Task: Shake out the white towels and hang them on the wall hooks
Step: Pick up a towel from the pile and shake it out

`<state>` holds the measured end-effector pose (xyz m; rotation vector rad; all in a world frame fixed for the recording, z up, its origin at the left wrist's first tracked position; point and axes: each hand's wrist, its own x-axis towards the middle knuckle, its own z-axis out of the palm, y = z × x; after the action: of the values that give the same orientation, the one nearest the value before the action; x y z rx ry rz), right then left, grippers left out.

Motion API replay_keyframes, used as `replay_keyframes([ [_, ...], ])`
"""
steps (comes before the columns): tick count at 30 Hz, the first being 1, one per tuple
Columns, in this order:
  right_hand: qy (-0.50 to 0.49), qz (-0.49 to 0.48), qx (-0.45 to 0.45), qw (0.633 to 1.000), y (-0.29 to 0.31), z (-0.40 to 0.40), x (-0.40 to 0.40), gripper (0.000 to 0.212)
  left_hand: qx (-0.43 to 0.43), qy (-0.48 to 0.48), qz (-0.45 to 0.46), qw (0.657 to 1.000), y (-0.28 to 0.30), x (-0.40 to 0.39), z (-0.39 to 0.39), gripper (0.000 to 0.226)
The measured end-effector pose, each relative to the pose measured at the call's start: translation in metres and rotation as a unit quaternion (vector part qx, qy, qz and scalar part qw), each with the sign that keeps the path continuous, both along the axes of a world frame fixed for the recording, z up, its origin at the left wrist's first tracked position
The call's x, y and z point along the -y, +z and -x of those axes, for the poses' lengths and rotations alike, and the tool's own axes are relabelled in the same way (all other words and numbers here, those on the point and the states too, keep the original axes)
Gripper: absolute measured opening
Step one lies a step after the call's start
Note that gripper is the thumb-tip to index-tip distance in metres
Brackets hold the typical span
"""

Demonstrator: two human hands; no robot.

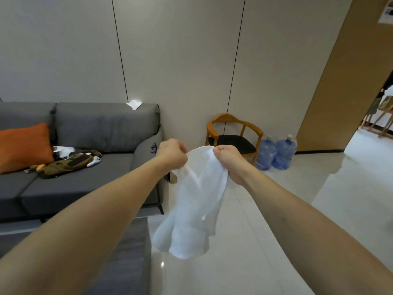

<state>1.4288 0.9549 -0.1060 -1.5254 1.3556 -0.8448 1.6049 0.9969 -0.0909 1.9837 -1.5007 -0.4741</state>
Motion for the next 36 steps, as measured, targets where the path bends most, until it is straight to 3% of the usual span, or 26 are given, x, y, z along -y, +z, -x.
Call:
replay_keyframes([
  [3,0.022,-0.002,0.027,0.999,0.013,0.024,0.052,0.041,0.133,-0.01,-0.07,0.989,0.003,0.047,0.007,0.057],
  [5,0.08,0.0,0.018,0.997,0.024,0.026,0.077,0.044,0.07,-0.083,-0.06,0.992,0.009,0.075,0.018,0.082],
  [6,0.118,-0.001,0.012,0.993,0.028,0.024,0.089,0.042,0.016,-0.117,-0.038,0.992,0.011,0.087,0.026,0.081],
  [7,0.155,-0.004,0.012,0.988,0.031,0.02,0.101,0.041,-0.02,-0.142,-0.014,0.99,0.011,0.098,0.033,0.066],
  [9,0.206,-0.003,0.021,0.978,0.033,0.015,0.125,0.041,-0.006,-0.128,0.011,0.992,0.007,0.124,0.041,0.019],
  [10,0.217,0.005,0.015,0.976,0.034,0.014,0.139,0.041,0.018,-0.108,0.012,0.994,0.006,0.137,0.039,0.012],
  [16,0.213,0.083,-0.235,0.945,0.025,0.01,0.236,0.005,0.029,0.065,0.054,0.996,0.011,0.209,-0.026,0.019],
  [18,0.173,0.095,-0.217,0.956,0.028,-0.006,0.26,0.012,0.031,0.077,0.048,0.995,0.017,0.232,-0.052,0.014],
  [20,0.161,0.124,-0.164,0.965,0.04,-0.034,0.279,0.021,0.037,-0.002,0.014,0.999,0.021,0.251,-0.069,0.008],
  [22,0.187,0.144,-0.129,0.963,0.058,-0.072,0.291,0.02,-0.01,-0.078,0.001,0.997,0.022,0.264,-0.073,0.036],
  [23,0.204,0.153,-0.119,0.96,0.067,-0.092,0.295,0.02,-0.033,-0.083,0.015,0.996,0.022,0.27,-0.074,0.04],
  [27,0.267,0.186,-0.083,0.942,0.085,-0.155,0.315,0.028,-0.06,0.041,0.094,0.993,0.035,0.278,-0.115,0.004],
  [30,0.362,0.167,-0.144,0.906,0.082,-0.191,0.331,0.009,-0.118,0.136,0.134,0.975,0.041,0.253,-0.173,0.013],
  [31,0.389,0.165,-0.148,0.894,0.081,-0.206,0.333,0.012,-0.131,0.149,0.14,0.97,0.044,0.244,-0.19,0.015],
  [33,0.425,0.175,-0.104,0.882,0.08,-0.243,0.327,0.023,-0.149,0.153,0.147,0.966,0.046,0.225,-0.214,0.017],
  [36,0.466,0.151,0.039,0.871,0.087,-0.298,0.297,0.01,-0.123,0.193,0.145,0.963,0.046,0.195,-0.232,0.022],
])
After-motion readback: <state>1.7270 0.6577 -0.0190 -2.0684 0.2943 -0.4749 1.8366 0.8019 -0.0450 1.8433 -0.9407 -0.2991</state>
